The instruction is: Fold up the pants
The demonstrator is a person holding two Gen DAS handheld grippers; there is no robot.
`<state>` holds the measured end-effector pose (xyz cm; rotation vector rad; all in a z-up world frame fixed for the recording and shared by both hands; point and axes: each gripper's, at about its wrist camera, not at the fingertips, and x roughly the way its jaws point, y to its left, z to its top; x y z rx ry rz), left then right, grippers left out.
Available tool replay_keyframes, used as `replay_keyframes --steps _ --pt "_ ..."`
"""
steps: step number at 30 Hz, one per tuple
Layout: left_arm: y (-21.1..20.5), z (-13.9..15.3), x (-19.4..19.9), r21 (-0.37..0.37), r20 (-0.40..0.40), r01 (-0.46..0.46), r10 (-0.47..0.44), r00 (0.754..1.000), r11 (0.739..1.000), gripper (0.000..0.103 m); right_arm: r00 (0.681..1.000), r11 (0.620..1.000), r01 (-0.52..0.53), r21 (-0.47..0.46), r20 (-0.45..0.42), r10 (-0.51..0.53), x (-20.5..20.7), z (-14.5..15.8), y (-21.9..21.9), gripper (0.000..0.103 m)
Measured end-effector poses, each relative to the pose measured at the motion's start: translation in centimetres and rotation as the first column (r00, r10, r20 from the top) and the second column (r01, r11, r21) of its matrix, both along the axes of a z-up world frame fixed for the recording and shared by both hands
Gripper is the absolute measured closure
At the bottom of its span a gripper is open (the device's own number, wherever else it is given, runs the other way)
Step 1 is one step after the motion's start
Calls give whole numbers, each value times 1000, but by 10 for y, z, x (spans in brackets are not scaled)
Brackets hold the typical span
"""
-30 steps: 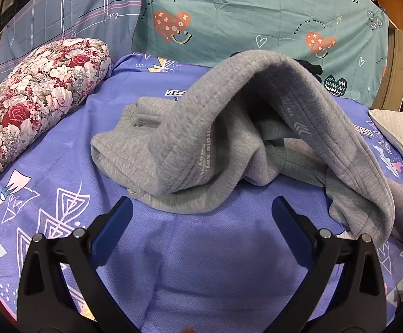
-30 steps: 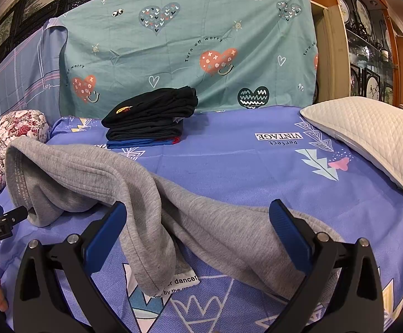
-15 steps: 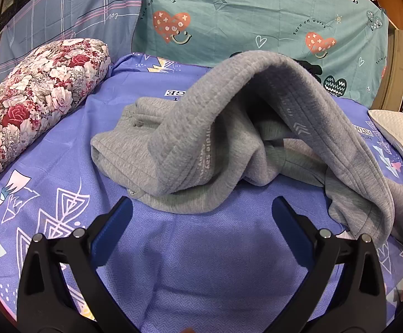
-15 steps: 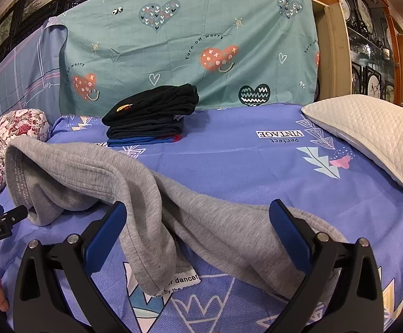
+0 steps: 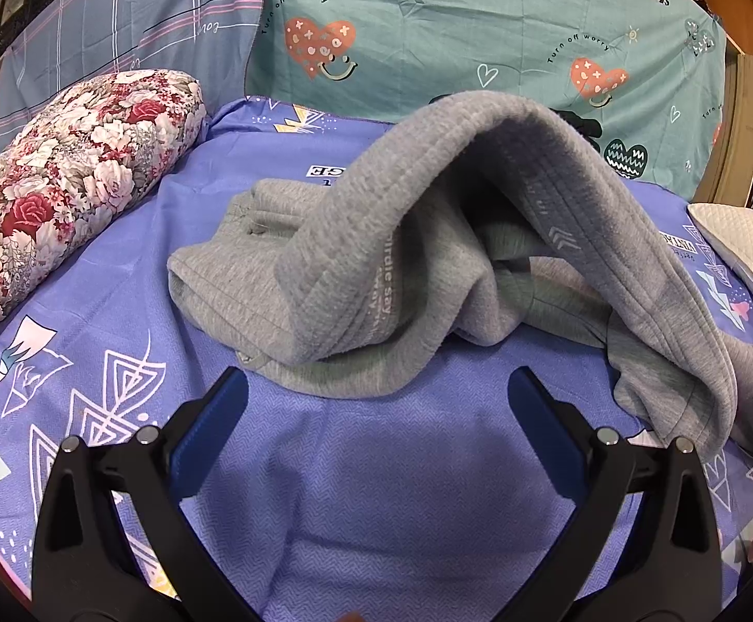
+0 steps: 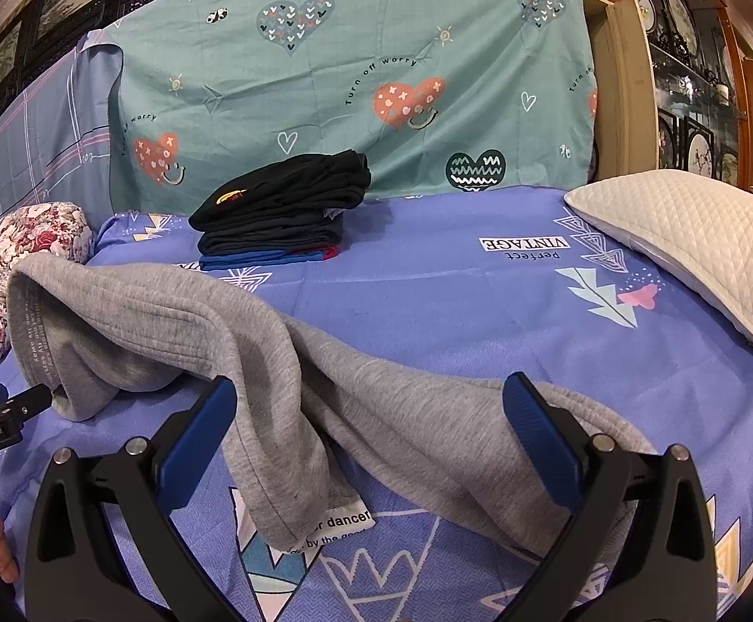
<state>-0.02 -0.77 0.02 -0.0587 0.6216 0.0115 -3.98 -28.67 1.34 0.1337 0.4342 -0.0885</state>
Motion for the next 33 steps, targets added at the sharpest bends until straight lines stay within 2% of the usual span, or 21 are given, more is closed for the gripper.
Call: replay_keyframes --steps 26,29,33 --pt "-1 -1 0 -3 0 -2 2 1000 1000 2 1000 1000 -3 1 -1 3 0 2 0 1" --pt "12 7 -6 -29 0 2 -2 1000 1000 2 996 996 -84 20 -37 85 1 3 3 1" --pt "59 22 3 -4 -46 -70 70 997 998 2 954 971 -237 9 -187 235 12 -3 19 1"
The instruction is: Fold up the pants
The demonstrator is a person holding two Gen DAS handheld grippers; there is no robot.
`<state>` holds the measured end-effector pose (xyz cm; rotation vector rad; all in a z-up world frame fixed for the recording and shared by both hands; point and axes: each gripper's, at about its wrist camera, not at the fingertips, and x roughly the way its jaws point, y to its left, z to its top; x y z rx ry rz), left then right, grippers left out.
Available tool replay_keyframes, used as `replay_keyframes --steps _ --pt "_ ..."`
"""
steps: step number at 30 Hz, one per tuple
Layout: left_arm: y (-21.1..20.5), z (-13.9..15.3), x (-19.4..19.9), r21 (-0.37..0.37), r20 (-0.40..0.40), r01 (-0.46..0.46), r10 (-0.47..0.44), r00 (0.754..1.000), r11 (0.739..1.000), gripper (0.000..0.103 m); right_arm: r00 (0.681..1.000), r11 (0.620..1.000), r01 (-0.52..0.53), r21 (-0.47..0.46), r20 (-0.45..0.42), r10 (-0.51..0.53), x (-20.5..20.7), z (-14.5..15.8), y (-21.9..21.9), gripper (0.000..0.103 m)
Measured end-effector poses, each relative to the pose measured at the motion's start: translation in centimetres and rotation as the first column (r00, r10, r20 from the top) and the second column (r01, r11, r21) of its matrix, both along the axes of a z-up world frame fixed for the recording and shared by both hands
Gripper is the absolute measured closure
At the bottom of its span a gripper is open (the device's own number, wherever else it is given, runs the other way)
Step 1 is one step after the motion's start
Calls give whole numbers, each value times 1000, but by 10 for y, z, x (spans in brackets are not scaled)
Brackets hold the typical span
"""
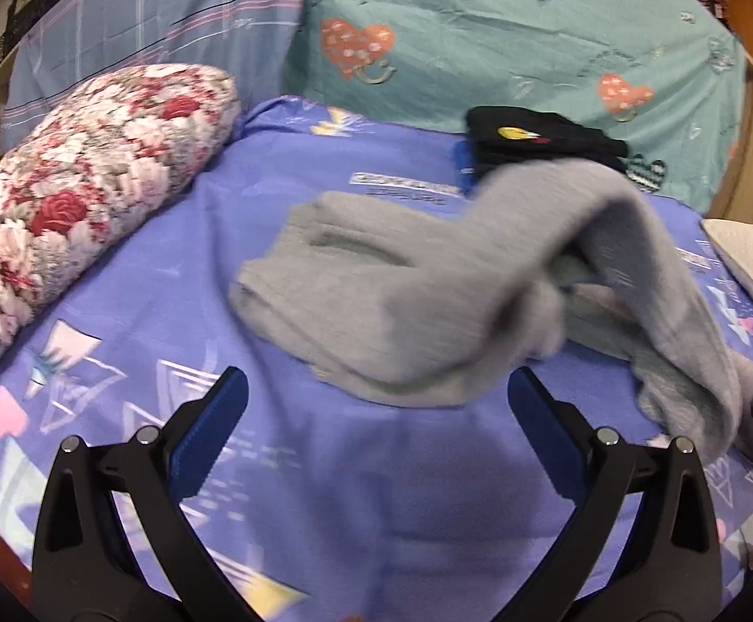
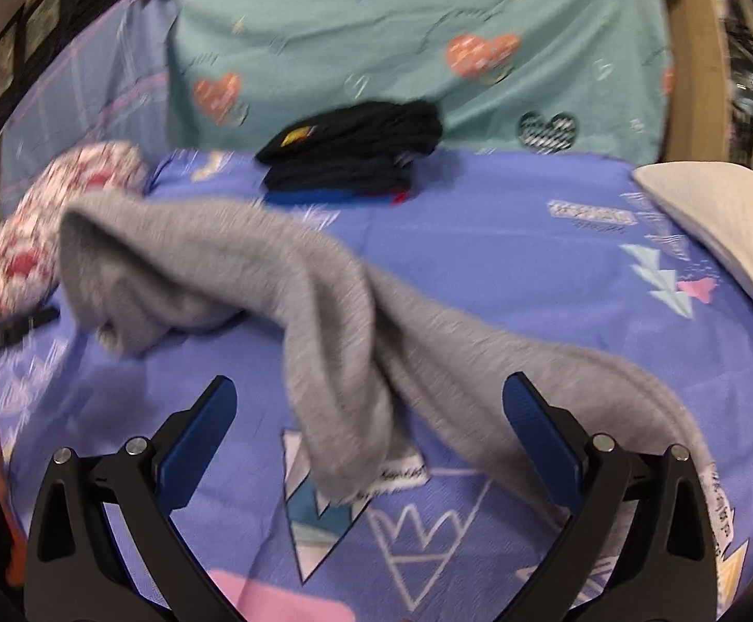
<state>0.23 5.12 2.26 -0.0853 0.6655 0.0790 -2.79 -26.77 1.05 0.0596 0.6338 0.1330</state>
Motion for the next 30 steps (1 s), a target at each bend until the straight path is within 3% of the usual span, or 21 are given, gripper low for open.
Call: replay_keyframes --steps 4,7,8,9,10,12,15,19,21,24,26,28,29,30 --pt "52 -9 38 -85 -142 -69 57 988 994 2 987 992 -85 -92 -143 71 25 -17 25 1" --pt "71 -31 76 -213 -291 -74 9 957 974 2 973 984 -79 -159 -228 41 52 -33 40 1" --pt "73 -37 87 -242 -324 -78 -5 946 967 2 966 984 -85 -156 -254 43 59 -37 44 14" --pt "74 -46 98 -259 -353 -96 -1 935 961 2 958 985 -94 -148 -282 49 66 -42 45 59" --pt "74 -52 105 -272 -377 -116 5 926 955 2 948 985 -99 -141 -313 51 72 -46 46 77" --pt "76 -61 119 -321 -411 -157 12 912 934 2 948 991 -102 -90 -311 70 70 -38 38 83" --pt "79 -61 135 -343 -424 -190 29 905 920 2 970 991 -126 -41 -217 114 42 5 15 89" --pt "76 -60 156 -366 -443 -216 34 896 905 2 997 997 -73 -4 -19 73 -19 90 -44 93" --pt "68 -61 171 -360 -467 -210 19 884 909 2 999 999 -45 28 21 44 -47 120 -74 94" --pt "47 -62 183 -340 -466 -163 -16 884 926 2 999 999 -40 22 2 40 -76 142 -98 93" --pt "28 -60 187 -253 -457 -119 -10 889 960 9 990 992 -96 -77 -109 87 -82 130 -92 90" --pt "15 -58 185 -174 -436 -90 6 900 981 18 969 965 -166 -203 -217 122 -88 106 -82 67" --pt "13 -56 183 -169 -425 -82 3 905 982 25 961 945 -176 -274 -255 105 -95 94 -79 54" --pt "15 -52 180 -175 -412 -78 -1 911 981 29 957 926 -178 -333 -279 83 -97 85 -75 46"
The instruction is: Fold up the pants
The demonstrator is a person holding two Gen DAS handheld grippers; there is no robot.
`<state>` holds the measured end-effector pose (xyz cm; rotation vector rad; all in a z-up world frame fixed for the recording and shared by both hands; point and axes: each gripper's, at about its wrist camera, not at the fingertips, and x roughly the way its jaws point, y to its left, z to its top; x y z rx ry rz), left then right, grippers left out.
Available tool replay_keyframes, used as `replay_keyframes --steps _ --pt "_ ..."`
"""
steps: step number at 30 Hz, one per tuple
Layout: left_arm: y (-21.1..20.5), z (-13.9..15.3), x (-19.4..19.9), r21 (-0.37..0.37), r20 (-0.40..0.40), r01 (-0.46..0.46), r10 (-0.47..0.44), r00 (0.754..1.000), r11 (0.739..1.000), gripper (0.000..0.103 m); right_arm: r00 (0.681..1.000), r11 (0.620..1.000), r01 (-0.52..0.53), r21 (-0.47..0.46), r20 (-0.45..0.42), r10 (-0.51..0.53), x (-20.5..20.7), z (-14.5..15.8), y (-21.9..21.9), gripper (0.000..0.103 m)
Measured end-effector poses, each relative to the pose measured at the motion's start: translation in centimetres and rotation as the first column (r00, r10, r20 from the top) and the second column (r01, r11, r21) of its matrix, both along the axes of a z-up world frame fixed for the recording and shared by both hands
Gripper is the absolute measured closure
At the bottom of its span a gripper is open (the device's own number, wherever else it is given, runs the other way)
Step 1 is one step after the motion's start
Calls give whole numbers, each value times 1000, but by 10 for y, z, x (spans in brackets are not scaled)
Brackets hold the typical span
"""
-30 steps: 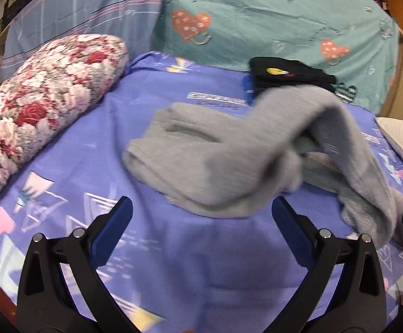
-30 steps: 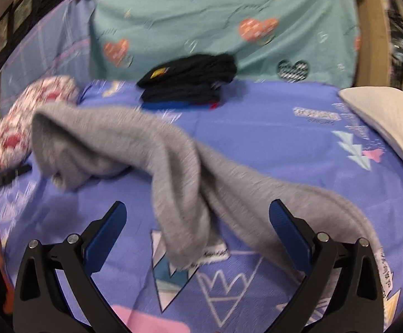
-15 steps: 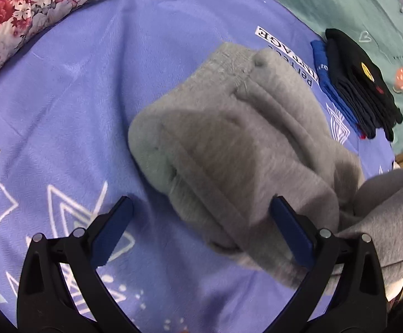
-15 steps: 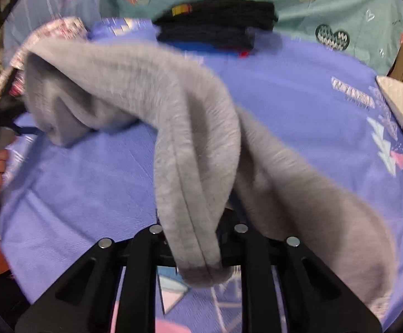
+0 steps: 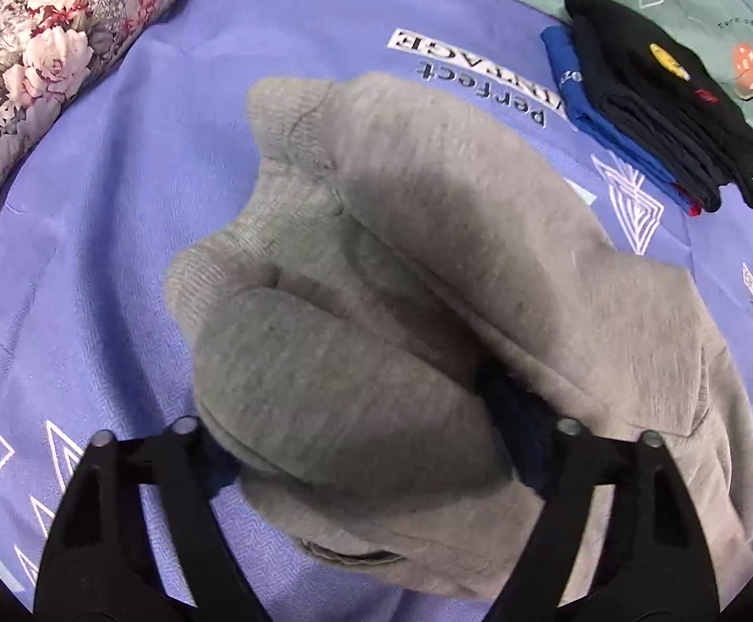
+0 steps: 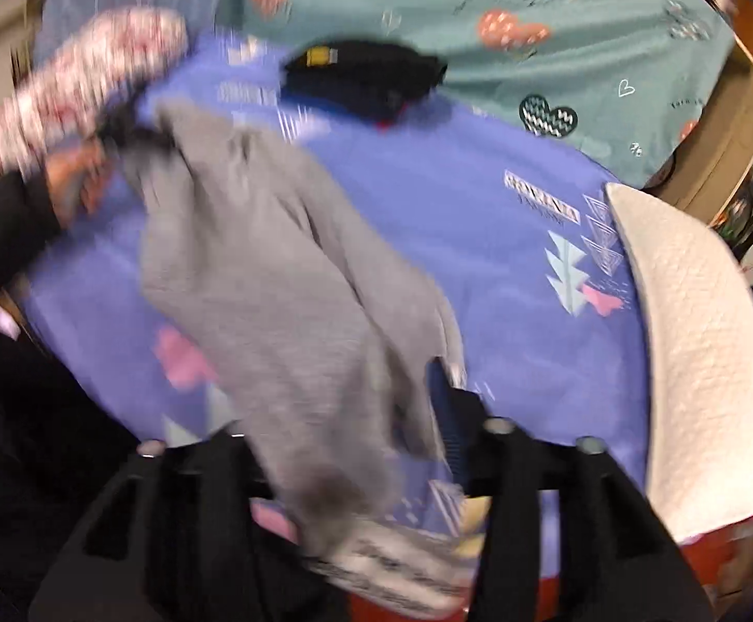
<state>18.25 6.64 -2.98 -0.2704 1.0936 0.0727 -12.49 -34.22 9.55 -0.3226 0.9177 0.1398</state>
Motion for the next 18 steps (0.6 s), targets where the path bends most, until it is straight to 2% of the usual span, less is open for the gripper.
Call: replay_keyframes --steps 1,2,5,7,9,10,12,14,16,18 --pt "2 3 -2 -8 9 1 -1 1000 1000 37 1000 999 0 -53 -7 0 -5 -11 5 45" --pt "5 6 -5 -13 13 2 -2 1000 1000 44 1000 998 -7 -64 -9 7 -8 -15 3 44" --pt "15 18 -20 -7 35 15 -15 999 1000 55 1000 999 21 43 9 -21 -6 -7 -23 41" --pt "16 30 -29 8 62 28 -28 998 1000 56 996 987 81 139 31 -87 2 2 -48 34" --pt "14 37 -38 23 79 35 -36 996 999 55 986 960 147 239 48 -163 9 11 -67 22" --pt "15 38 -40 28 75 31 -33 997 999 52 980 928 167 333 50 -194 12 17 -85 21" --pt "19 33 -38 19 51 11 -12 999 1000 44 981 852 135 506 52 -187 12 28 -107 20" --pt "23 24 -34 -11 20 -10 10 1000 1000 17 980 786 74 613 100 -170 6 42 -131 14" --pt "22 10 -26 -72 -20 -19 18 1000 997 8 972 776 70 627 132 -194 4 54 -144 3" --pt "16 0 -20 -56 -25 -30 28 999 998 6 963 798 147 584 98 -249 16 53 -149 1"
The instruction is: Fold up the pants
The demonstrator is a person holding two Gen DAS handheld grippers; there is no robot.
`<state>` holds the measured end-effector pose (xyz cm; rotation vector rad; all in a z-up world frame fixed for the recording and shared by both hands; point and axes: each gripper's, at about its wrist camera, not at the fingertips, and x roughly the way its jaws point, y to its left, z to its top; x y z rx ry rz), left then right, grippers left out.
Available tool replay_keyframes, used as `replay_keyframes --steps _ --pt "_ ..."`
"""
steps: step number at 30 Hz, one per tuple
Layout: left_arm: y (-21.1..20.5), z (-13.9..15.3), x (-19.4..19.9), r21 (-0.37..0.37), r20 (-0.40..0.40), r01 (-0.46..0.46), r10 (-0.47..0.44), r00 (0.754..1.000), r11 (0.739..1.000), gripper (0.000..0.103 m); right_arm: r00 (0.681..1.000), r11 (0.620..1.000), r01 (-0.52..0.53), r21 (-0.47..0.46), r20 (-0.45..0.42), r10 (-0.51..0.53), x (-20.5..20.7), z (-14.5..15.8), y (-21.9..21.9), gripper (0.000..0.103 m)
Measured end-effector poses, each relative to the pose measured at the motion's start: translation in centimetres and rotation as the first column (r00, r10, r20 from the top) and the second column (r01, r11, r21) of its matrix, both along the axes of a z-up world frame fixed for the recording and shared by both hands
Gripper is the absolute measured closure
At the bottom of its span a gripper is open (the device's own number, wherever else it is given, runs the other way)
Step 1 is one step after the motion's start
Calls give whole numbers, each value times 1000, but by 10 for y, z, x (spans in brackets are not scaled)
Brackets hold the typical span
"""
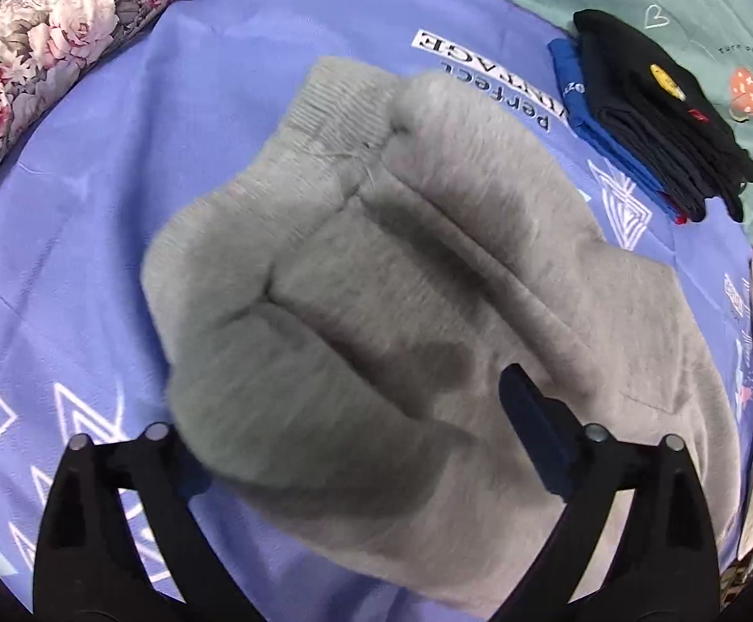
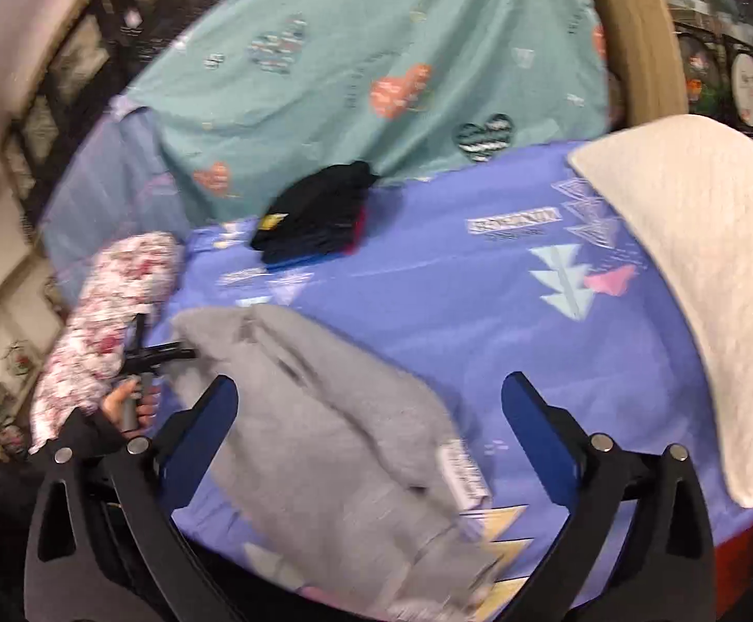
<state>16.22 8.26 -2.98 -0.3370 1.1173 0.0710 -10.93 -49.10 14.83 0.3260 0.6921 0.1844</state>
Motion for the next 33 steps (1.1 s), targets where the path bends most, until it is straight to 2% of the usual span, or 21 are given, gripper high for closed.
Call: replay_keyframes --steps 1,3,5,7,8,10,11,12,14,17,18,20,21,23,25,26,27,28,29,30,33 --pt "-6 -3 4 26 5 6 -6 1000 1000 7 997 997 23 -71 -66 -28 14 -9 3 1" --pt "-13 -2 3 73 45 14 -18 999 997 27 985 985 -22 -174 -170 -8 37 -31 19 2" --pt "-14 5 0 46 71 59 -62 996 997 69 951 955 -130 -268 -306 44 66 -66 43 2" --pt "-12 15 -11 37 89 89 -92 992 995 73 912 907 -188 -378 -410 18 86 -102 64 5" --pt "-10 19 -18 51 101 94 -99 990 994 73 887 877 -203 -435 -461 -23 97 -124 70 11" --pt "-3 26 -36 64 115 94 -101 988 994 73 850 867 -222 -446 -524 -52 111 -153 73 36" --pt "1 29 -45 56 119 91 -97 988 994 73 850 873 -235 -428 -527 -30 111 -158 75 71" --pt "9 30 -57 45 120 88 -93 988 995 73 851 869 -250 -426 -526 -14 111 -160 77 78" --pt "21 34 -85 17 110 89 -90 990 996 73 876 851 -222 -476 -481 -41 112 -149 78 83" --pt "28 36 -118 1 68 115 -115 991 993 70 915 872 -126 -473 -396 -82 111 -118 56 88" --pt "29 34 -125 4 41 122 -122 992 992 65 923 864 -83 -496 -366 -122 112 -109 47 100" --pt "36 25 -134 -5 -47 133 -133 990 991 42 912 835 -10 -550 -347 -218 117 -101 29 101" --pt "46 24 -139 -24 -81 121 -122 989 992 39 904 842 2 -539 -359 -232 119 -104 19 101" --pt "65 38 -146 -33 -77 100 -103 992 994 32 891 858 -4 -514 -392 -231 123 -113 10 101" --pt "79 62 -149 19 -32 76 -75 997 997 23 888 875 -35 -483 -416 -193 129 -125 8 100" --pt "85 76 -147 55 2 57 -57 998 997 13 893 897 -58 -439 -423 -150 128 -129 11 90" --pt "93 90 -139 85 41 43 -46 998 995 9 899 913 -72 -402 -423 -115 130 -130 14 64" --pt "96 98 -127 101 58 42 -48 997 994 7 908 923 -76 -377 -409 -92 132 -130 16 48" --pt "95 102 -114 113 61 47 -54 997 993 7 916 928 -77 -365 -392 -78 131 -130 23 27" --pt "95 103 -92 106 56 67 -73 996 992 7 924 933 -74 -352 -376 -69 131 -129 27 23" --pt "82 88 -28 87 27 103 -105 994 991 7 912 945 -70 -320 -404 -69 137 -140 33 23"
